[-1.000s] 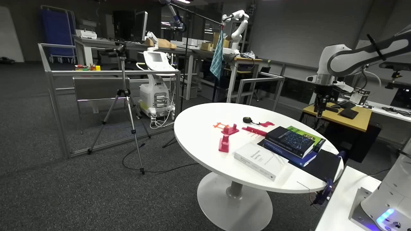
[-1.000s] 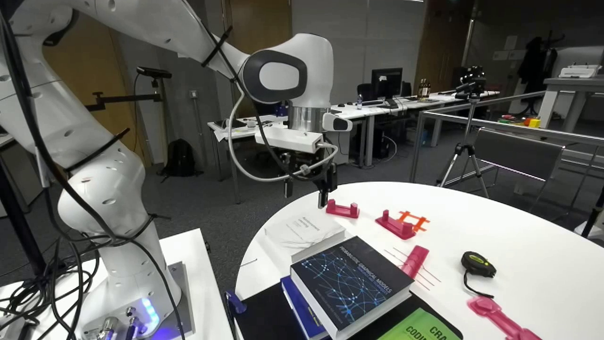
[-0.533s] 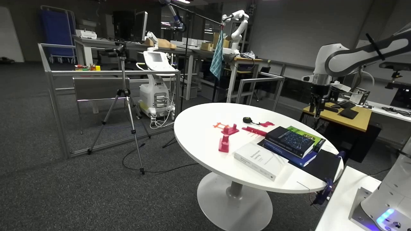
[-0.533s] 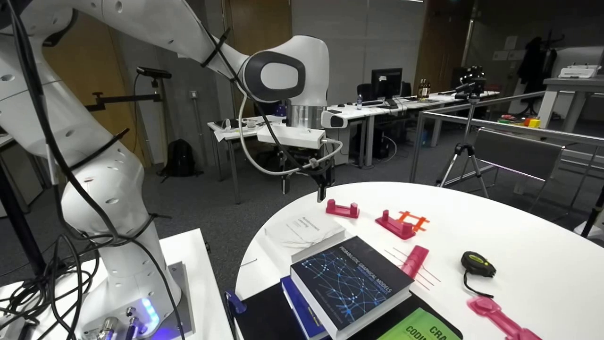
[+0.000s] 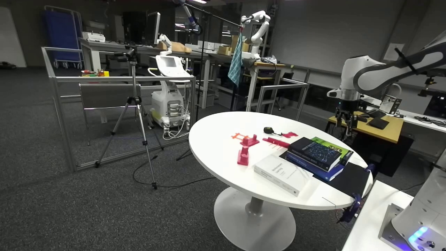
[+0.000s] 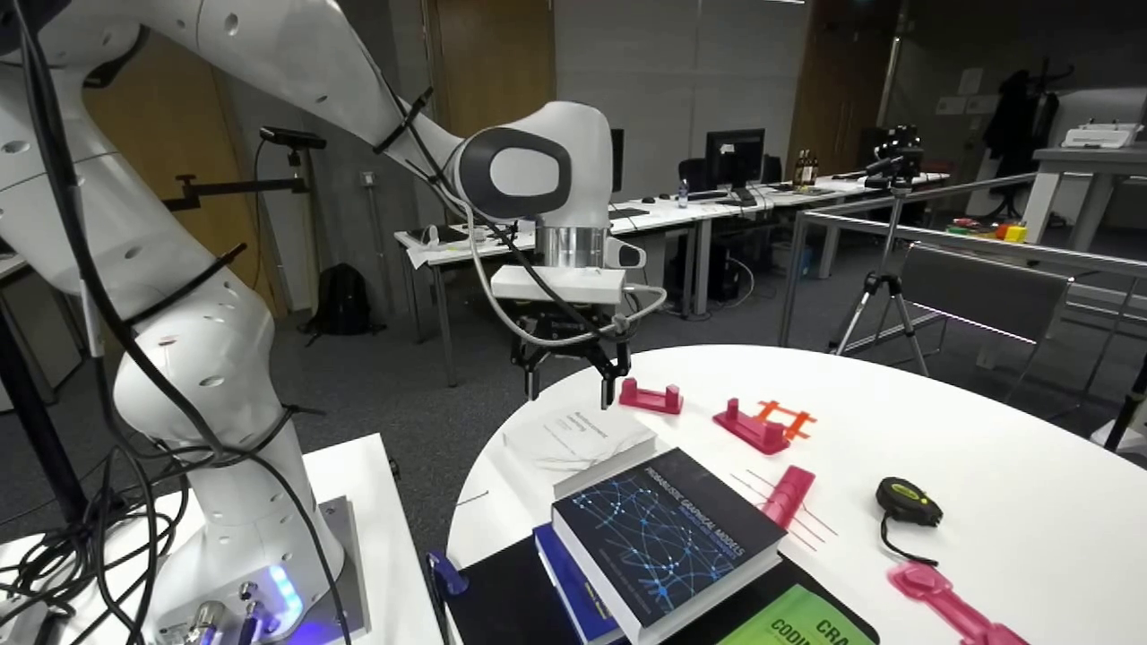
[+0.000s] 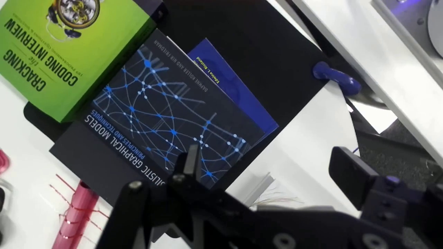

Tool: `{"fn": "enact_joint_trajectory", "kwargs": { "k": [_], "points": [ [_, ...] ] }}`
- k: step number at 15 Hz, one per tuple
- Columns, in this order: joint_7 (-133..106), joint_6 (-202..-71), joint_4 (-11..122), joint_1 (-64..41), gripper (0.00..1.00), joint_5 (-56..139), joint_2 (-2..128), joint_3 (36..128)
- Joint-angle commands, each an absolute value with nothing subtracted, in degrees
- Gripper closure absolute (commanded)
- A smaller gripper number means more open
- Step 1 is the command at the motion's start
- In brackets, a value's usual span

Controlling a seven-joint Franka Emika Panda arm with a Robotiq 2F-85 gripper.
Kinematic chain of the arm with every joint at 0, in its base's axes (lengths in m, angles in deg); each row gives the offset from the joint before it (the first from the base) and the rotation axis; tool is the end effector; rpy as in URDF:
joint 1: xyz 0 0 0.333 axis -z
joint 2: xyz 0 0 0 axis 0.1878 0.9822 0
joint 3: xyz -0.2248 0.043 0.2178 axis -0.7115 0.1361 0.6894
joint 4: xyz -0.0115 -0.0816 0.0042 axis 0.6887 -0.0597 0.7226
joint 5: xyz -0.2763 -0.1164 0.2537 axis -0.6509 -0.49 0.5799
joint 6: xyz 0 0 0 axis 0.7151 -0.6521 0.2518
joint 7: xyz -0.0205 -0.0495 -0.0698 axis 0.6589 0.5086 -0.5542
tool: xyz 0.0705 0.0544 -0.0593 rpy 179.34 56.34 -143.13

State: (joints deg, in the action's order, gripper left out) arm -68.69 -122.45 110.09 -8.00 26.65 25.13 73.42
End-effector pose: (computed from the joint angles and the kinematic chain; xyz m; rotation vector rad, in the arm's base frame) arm 0.3830 -0.1181 0.3806 2.7855 1.1888 -0.2702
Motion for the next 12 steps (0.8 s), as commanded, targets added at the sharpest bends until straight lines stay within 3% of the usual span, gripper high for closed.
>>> {"fn": "enact_joint_trajectory", "kwargs": {
  "k": [1,12],
  "points": [
    [-75.07,-129.34,113.37,-8.47,0.00,24.01,24.13,74.33],
    [-102.04,-152.86,113.82,-15.17,0.00,31.28,37.49,74.95]
  ]
}}
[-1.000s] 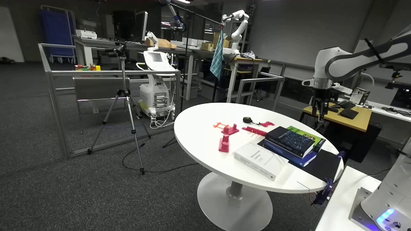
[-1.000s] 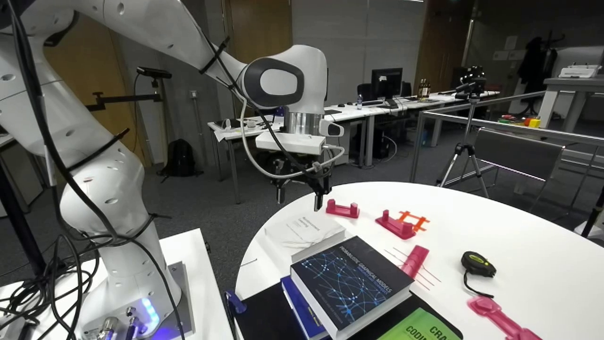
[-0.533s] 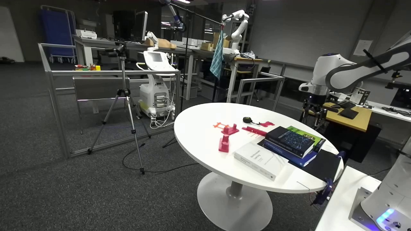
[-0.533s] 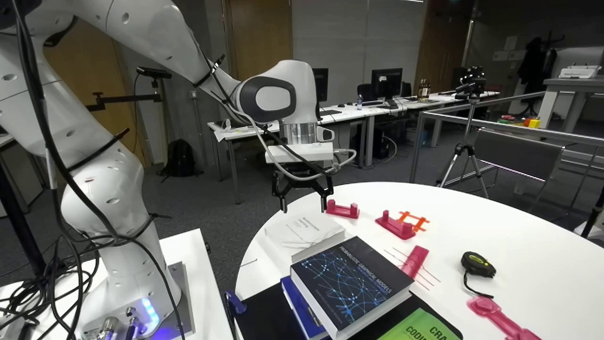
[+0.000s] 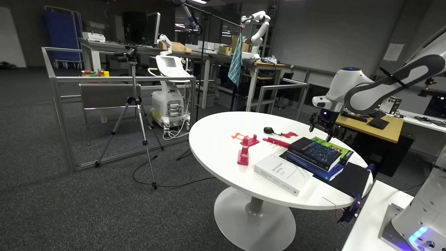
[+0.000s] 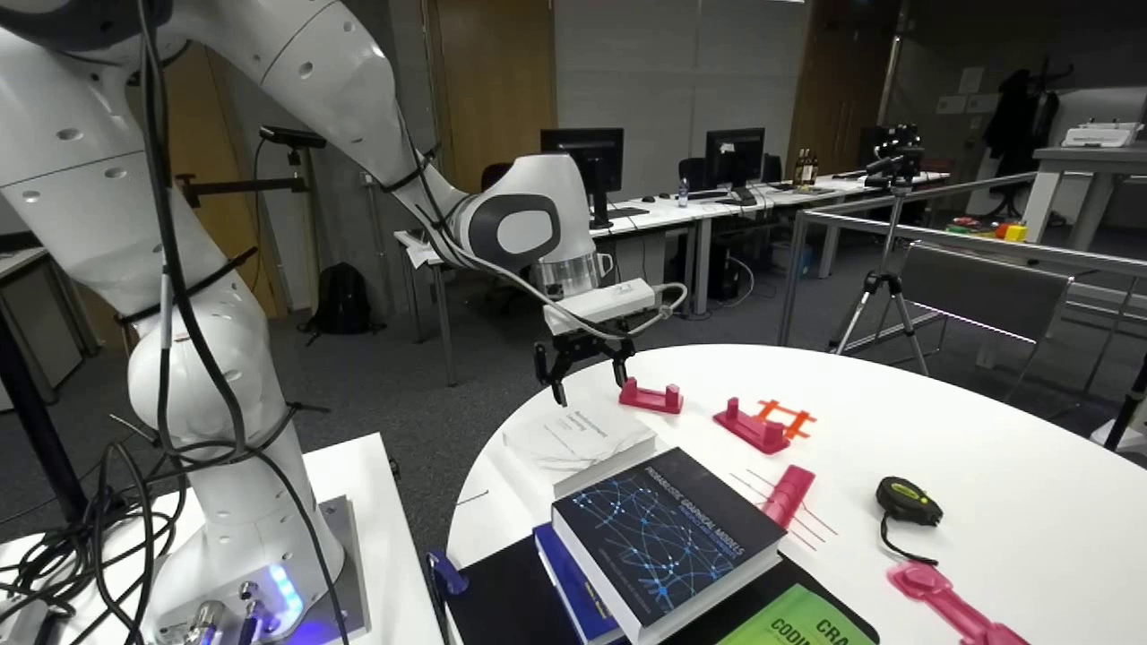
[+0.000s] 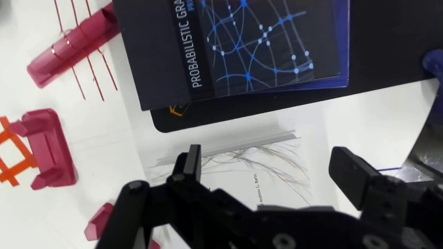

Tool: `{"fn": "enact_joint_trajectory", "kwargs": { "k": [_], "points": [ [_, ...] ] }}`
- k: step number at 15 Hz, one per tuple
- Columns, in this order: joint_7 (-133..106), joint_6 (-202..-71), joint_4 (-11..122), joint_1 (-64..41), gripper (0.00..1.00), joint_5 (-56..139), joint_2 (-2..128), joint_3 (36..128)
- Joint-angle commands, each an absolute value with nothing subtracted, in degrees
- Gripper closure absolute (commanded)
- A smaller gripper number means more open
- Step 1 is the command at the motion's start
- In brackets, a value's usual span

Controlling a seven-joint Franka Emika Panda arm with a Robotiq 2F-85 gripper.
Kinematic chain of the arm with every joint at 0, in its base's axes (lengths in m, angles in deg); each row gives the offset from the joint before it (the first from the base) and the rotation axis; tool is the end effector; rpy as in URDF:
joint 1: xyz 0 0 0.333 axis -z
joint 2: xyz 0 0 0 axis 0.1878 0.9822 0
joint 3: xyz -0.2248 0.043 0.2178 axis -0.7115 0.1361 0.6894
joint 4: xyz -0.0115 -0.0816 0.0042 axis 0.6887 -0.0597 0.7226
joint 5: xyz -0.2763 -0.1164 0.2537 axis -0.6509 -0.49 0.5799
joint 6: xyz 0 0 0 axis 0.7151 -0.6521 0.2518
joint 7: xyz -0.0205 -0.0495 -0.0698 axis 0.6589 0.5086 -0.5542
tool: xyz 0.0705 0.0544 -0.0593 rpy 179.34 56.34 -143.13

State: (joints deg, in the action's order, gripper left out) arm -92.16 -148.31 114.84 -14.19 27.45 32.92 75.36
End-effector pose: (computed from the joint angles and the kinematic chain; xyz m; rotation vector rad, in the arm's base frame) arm 0.4211 -0.0469 0.3303 2.2482 1.9064 0.0215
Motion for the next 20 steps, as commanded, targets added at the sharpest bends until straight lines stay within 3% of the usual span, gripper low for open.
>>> {"fn": "enact_joint_trajectory", "kwargs": {
  "k": [1,6,7,12,20],
  "points": [
    [-106.45,-153.66,113.58,-15.41,0.00,33.25,38.84,75.11],
    [-128.14,-150.81,111.35,-20.10,0.00,44.30,43.97,72.73],
    [-121.27,-152.50,113.43,-14.82,0.00,40.68,42.36,77.26],
    [-125.74,-152.27,112.27,-15.73,0.00,43.10,44.19,77.50],
    [-105.13,-168.10,115.12,-10.61,0.00,28.33,49.76,79.99]
  ]
}}
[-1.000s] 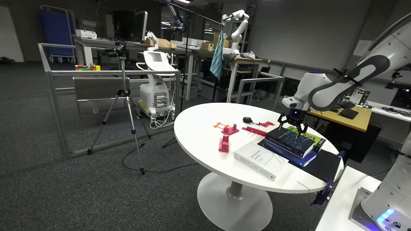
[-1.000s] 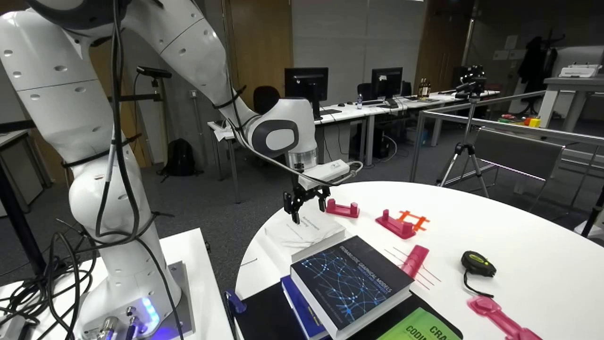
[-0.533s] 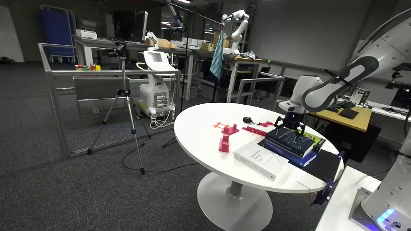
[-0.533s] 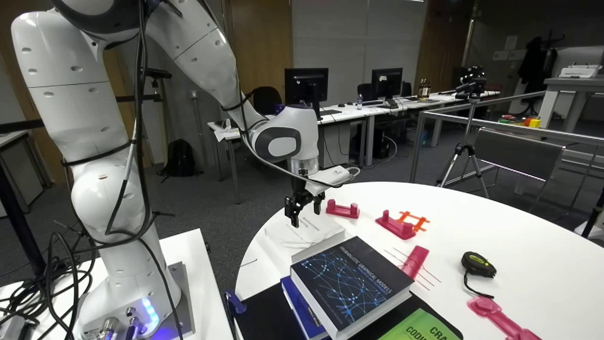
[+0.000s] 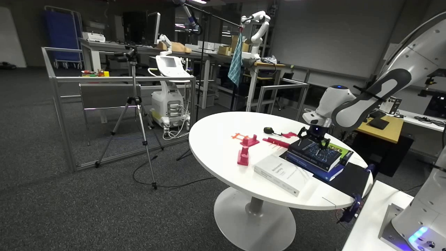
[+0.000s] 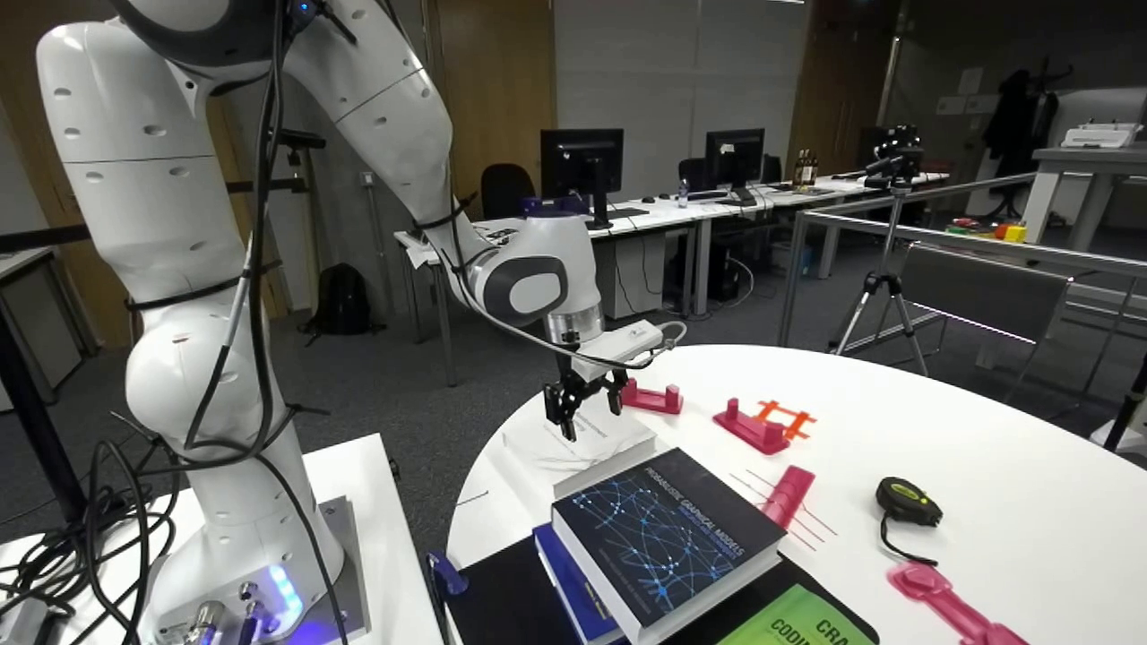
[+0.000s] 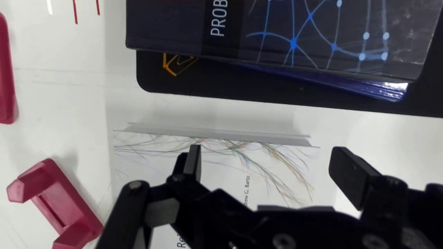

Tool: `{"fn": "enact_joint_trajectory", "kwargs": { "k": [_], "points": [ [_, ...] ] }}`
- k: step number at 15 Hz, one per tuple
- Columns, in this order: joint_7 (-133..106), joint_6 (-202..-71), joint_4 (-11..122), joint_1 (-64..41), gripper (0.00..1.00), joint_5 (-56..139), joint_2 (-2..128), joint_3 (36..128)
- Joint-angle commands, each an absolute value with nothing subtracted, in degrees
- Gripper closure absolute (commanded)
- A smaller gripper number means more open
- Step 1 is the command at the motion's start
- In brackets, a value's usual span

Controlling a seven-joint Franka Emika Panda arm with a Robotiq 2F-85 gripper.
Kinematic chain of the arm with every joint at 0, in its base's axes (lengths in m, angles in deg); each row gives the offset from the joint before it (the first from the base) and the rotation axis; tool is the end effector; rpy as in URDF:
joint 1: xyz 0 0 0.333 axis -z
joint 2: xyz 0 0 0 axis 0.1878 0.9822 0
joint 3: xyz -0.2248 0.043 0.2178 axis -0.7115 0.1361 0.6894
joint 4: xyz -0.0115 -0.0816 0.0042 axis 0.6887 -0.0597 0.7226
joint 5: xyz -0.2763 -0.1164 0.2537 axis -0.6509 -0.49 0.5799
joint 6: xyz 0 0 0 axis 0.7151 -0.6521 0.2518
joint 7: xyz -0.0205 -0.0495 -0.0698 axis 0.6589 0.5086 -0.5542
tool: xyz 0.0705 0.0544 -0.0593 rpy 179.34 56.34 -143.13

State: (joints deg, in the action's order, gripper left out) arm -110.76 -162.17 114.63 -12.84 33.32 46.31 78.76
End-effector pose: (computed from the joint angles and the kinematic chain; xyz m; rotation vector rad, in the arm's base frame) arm 0.4374 -0.0305 0.2567 1.9576 2.2432 0.0565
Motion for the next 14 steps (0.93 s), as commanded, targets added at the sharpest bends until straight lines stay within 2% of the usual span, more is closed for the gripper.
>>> {"fn": "enact_joint_trajectory", "kwargs": {
  "k": [1,8,14],
  "points": [
    [-102.99,-170.04,114.79,-10.32,0.00,25.97,51.43,79.93],
    [-104.41,-171.21,108.80,-7.19,0.00,30.03,63.38,85.61],
    [-103.08,-169.89,101.83,-5.74,0.00,26.96,69.04,84.70]
  ]
}}
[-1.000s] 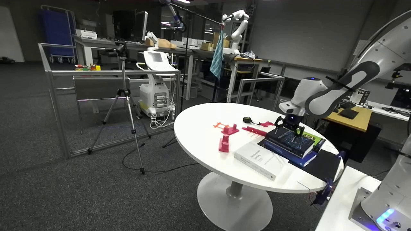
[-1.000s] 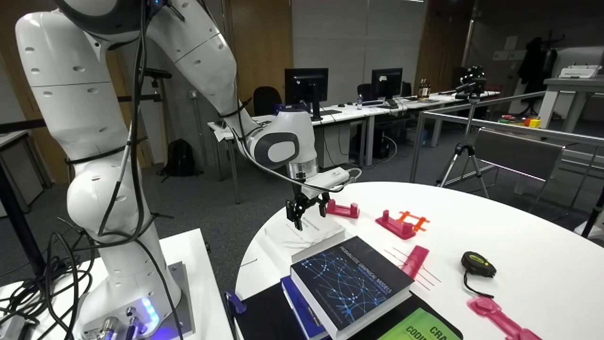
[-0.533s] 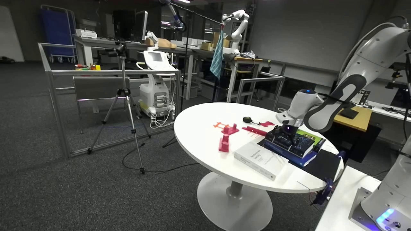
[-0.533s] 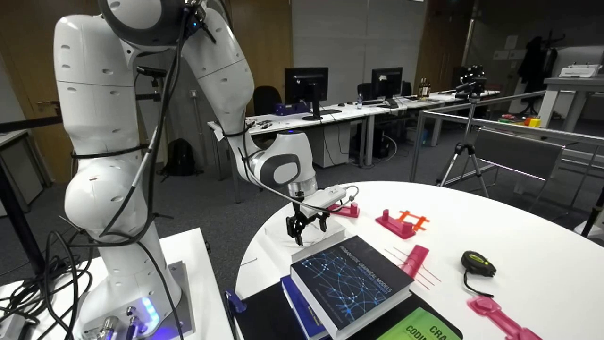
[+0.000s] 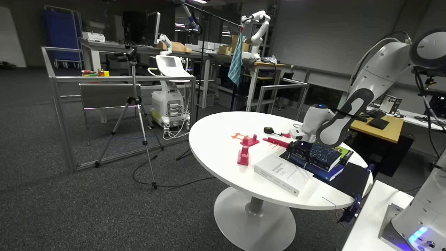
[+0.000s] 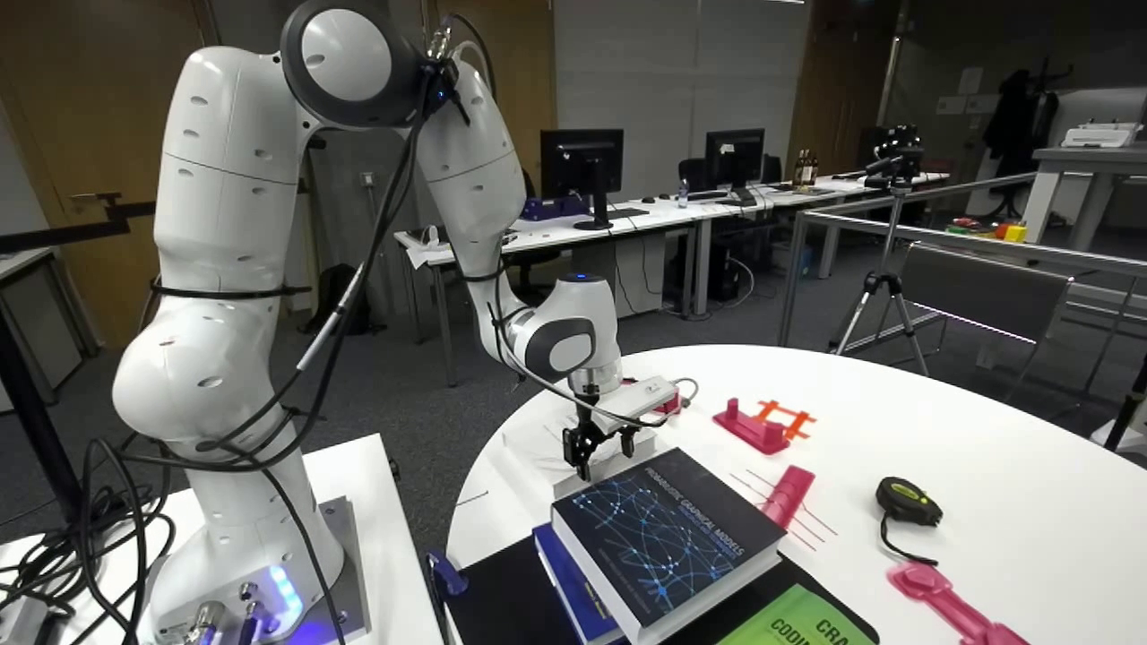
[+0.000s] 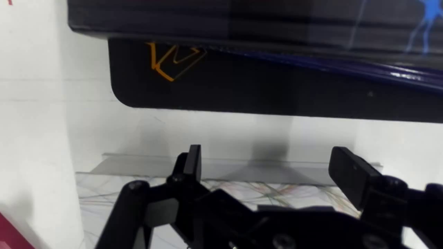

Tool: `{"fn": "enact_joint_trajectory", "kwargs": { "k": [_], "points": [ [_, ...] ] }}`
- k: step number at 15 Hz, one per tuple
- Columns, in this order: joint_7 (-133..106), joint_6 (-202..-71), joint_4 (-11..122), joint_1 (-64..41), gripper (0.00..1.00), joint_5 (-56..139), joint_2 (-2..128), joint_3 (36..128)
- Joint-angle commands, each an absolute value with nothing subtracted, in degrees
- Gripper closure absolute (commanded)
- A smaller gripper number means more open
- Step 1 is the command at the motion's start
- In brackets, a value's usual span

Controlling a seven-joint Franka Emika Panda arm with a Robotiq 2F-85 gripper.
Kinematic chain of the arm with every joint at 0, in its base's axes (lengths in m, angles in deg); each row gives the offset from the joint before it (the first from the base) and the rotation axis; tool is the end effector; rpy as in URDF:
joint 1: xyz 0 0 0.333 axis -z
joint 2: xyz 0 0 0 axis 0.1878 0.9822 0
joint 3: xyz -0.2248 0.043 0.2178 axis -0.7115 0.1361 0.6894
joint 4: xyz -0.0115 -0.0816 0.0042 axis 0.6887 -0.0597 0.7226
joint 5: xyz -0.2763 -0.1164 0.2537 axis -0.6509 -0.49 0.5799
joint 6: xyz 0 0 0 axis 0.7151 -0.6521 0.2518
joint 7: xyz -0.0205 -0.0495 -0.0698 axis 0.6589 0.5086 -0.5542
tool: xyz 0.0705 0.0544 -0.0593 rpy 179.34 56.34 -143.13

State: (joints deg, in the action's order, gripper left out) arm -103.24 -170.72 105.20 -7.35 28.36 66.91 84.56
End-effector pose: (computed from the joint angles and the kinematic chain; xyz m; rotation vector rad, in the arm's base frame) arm 0.4753 -0.0228 0.1590 2.0154 2.2430 0.0260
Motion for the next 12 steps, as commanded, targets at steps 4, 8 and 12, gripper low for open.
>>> {"fn": "enact_joint_trajectory", "kwargs": {
  "k": [4,8,12],
  "points": [
    [-102.56,-169.87,99.54,-4.80,0.00,27.86,71.97,86.06],
    [-103.26,-168.84,98.78,-3.57,0.00,29.05,73.60,88.86],
    [-104.10,-167.99,98.55,-1.17,0.00,30.38,74.16,92.32]
  ]
}}
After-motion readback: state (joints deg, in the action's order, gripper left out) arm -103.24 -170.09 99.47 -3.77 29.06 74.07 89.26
